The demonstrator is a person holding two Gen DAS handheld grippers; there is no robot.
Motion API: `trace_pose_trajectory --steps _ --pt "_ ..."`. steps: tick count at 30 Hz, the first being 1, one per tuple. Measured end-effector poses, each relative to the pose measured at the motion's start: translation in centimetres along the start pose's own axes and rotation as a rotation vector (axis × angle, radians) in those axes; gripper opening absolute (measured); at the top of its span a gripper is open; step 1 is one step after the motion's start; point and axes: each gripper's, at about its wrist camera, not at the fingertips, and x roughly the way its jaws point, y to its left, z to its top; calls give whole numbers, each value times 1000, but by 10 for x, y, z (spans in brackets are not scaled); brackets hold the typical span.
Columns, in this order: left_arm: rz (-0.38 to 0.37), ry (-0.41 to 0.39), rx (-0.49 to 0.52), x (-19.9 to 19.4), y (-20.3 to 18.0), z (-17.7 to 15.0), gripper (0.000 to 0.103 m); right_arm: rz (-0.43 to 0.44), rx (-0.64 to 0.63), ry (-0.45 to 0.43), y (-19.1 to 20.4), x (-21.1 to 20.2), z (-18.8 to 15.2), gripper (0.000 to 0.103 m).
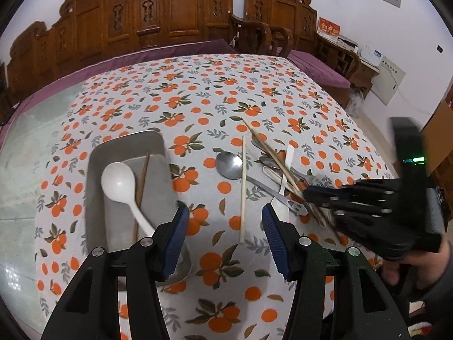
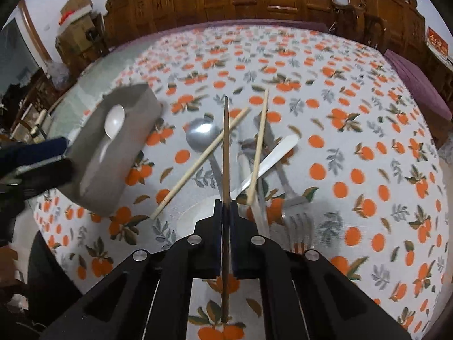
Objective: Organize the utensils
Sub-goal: 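Grasp another wooden chopstick with the left tool while the right tool holds its chopstick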
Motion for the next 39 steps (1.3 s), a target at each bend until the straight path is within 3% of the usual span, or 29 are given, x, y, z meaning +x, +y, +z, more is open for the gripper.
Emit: trace_pose_trajectory --steps 13,18,29,31,32,39 --pt "5 82 32 72 -19 11 51 -11 11 -30 -36 -26 -12 6" --pt "17 120 51 96 -22 16 38 -4 19 -26 -43 -24 -16 6" --pt "28 166 71 130 -26 16 24 0 38 -18 -50 -22 -20 6" --pt "27 162 68 131 -26 16 17 -1 36 -20 -50 -22 -20 6" --pt "22 162 67 132 -25 16 5 -2 36 -21 -49 -23 -20 6" --pt "-16 137 51 110 -21 14 4 -3 26 -43 -38 -32 -17 6"
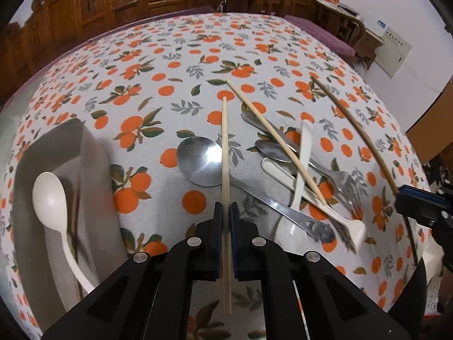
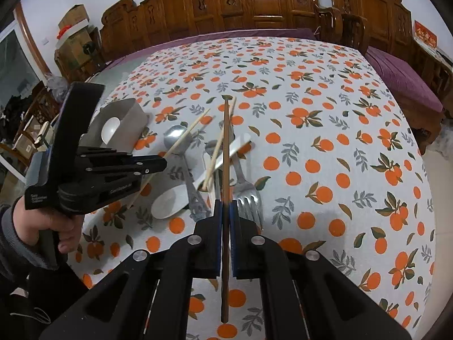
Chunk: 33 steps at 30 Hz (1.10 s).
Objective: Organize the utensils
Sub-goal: 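Grasp another wooden chopstick with the left tool while the right tool holds its chopstick, then drop the chopstick into the tray with the left tool while the right tool carries its chopstick over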
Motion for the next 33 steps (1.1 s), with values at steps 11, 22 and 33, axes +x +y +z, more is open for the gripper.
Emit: trace_pose_trajectory --steps 11,22,33 --pt "-2 -66 -10 -62 13 -11 4 26 -31 -40 34 -13 9 6" --pt "14 -120 -43 -110 43 -26 4 60 -71 -56 69 -15 20 6" --pt "35 -128 -86 -125 78 -39 4 90 -118 -54 101 -14 28 6"
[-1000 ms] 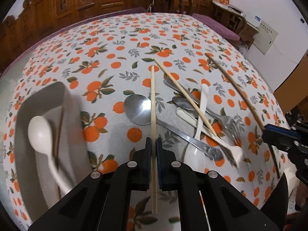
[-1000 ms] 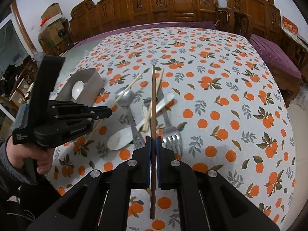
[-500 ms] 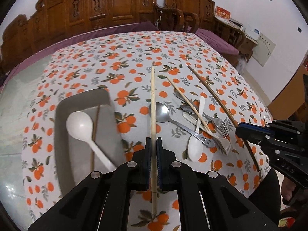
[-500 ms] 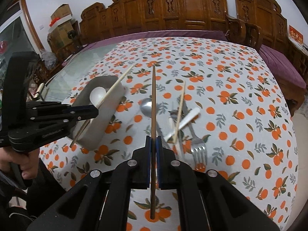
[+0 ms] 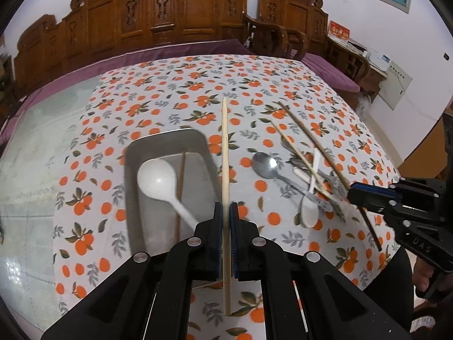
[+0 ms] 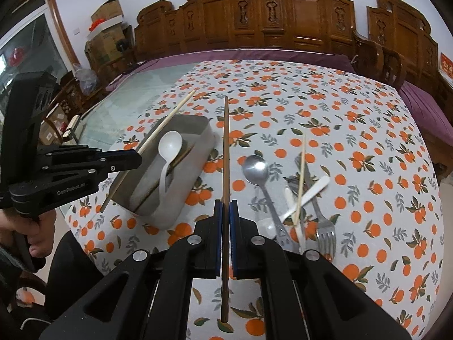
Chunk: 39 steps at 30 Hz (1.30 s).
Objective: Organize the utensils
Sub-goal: 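Drop the chopstick into the tray with the left tool while the right tool carries its chopstick over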
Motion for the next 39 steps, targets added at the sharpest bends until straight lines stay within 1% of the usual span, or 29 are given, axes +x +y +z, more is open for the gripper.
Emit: trace_pose_trajectory --steps 8,14,21,28,29,31,32,33,37,39 --pt "14 36 -37 13 29 -7 4 6 -11 10 11 7 3 6" --pt "28 74 -62 35 46 -8 4 11 -16 22 16 16 7 6" --pt "24 115 -96 61 59 -8 5 14 -29 31 19 21 10 6" --pt "32 123 -107 71 61 -6 5 15 -29 38 19 25 12 6" --pt "34 122 -105 72 61 -6 6 16 -29 40 20 26 12 6" --pt "32 117 -108 69 62 -6 13 19 -31 40 22 27 13 6" --pt "35 112 -108 67 62 -5 19 20 -32 40 23 28 13 6" --pt "42 101 -105 63 62 -5 22 21 -32 40 24 28 13 6" --pt "47 63 -109 43 65 -6 25 34 -36 40 31 31 16 6" --pt "52 41 -113 31 66 -7 32 38 -38 43 35 33 17 6"
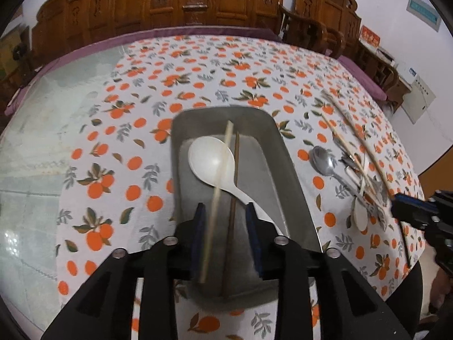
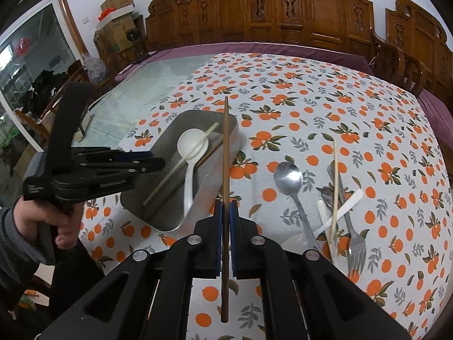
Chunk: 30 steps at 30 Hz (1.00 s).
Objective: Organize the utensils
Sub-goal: 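Drop the chopstick into the tray with the left tool while the right tool carries its chopstick over, then lower the chopstick into the grey tray and open the right tool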
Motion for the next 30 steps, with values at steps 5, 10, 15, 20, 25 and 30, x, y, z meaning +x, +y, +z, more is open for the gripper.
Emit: trace_pose_trajectory --steps 5,10,15,20,25,30 --pt "8 -50 -5 -28 9 -4 37 17 -8 7 13 10 6 6" --pt "18 -98 -8 -52 20 -7 54 35 -15 19 25 23 14 6" --pt "41 -134 -19 -70 33 -11 77 53 -3 37 33 40 21 6" --pt "69 -166 -32 -83 45 -15 85 64 14 54 38 60 29 6" --pt "92 -184 -49 -89 55 -19 85 73 24 79 43 79 35 6" --pt "101 -177 -54 -90 62 -24 85 90 59 113 43 98 37 6"
